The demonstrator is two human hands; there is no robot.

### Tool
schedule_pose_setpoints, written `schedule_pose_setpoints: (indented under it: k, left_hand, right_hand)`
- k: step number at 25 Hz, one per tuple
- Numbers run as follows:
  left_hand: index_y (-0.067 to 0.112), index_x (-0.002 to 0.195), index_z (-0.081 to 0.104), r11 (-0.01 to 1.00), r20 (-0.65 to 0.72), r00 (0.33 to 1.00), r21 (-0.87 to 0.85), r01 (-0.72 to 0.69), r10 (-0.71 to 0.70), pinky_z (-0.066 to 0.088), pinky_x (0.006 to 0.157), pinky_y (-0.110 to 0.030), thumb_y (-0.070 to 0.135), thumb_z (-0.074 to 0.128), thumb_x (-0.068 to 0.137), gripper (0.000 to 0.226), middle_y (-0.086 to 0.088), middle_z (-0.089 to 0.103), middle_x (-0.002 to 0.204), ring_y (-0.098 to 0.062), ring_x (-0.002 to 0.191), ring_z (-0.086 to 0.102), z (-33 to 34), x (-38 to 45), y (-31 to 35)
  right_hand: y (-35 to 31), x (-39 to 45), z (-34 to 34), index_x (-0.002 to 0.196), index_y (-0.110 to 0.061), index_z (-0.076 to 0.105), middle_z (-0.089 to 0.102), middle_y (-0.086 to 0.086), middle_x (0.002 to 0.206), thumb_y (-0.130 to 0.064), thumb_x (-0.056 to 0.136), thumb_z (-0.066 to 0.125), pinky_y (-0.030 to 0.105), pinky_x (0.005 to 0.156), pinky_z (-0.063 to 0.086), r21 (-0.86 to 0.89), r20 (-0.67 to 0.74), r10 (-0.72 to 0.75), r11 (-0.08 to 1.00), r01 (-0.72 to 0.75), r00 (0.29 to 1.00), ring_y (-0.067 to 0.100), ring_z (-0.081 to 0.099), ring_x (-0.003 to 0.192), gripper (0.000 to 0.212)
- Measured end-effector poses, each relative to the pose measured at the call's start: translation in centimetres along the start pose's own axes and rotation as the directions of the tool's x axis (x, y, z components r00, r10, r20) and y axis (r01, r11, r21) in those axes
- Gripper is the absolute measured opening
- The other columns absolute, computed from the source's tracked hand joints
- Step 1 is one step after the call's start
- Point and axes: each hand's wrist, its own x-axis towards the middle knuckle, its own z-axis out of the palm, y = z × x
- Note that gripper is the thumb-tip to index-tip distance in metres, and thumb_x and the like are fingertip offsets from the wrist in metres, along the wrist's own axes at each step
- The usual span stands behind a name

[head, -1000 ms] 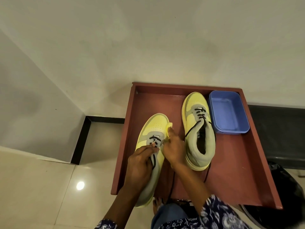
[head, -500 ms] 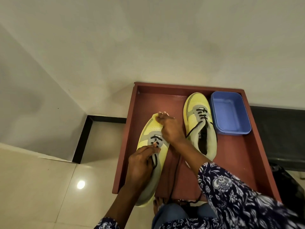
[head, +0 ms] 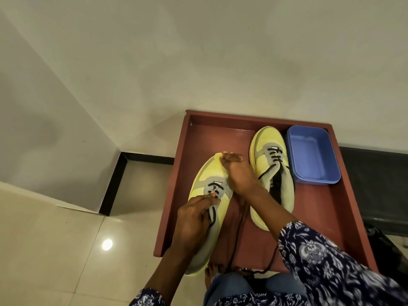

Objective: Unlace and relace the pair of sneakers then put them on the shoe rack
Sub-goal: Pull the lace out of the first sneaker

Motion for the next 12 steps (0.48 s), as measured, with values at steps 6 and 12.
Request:
schedule_pose_setpoints:
  k: [6,12]
  left_hand:
    - [0.009,0.095,0.073,0.999,-0.004,1.0,-0.028,-0.023,0.023,0.034,0.095,0.0,0.012,0.04,0.079,0.037,-0.007,0.072,0.099,0.001,0.104,0.054,0.0,0.0,0.0]
    - [0.008,0.095,0.073,0.999,-0.01,1.0,-0.034,-0.011,0.01,0.034,0.093,0.003,0.016,0.04,0.081,0.037,-0.008,0.073,0.096,-0.005,0.105,0.054,0.0,0.1,0.2]
  right_hand:
    - [-1.3,2.1,-0.4,0.136,-0.012,0.045,0.044,0.013,0.142,0.0,0.09,0.037,0.024,0.106,0.028,-0.056,-0.006,-0.056,0.997,0.056,0.998,0.025,0.039,0.13,0.048]
    - [-3.3,2.3,-0.8,0.127,-0.011,0.056,0.054,0.006,0.136,0.005,0.085,0.049,0.032,0.11,0.032,-0.02,0.28,-0.348,0.93,0.368,0.895,0.023,0.046,0.129,0.046]
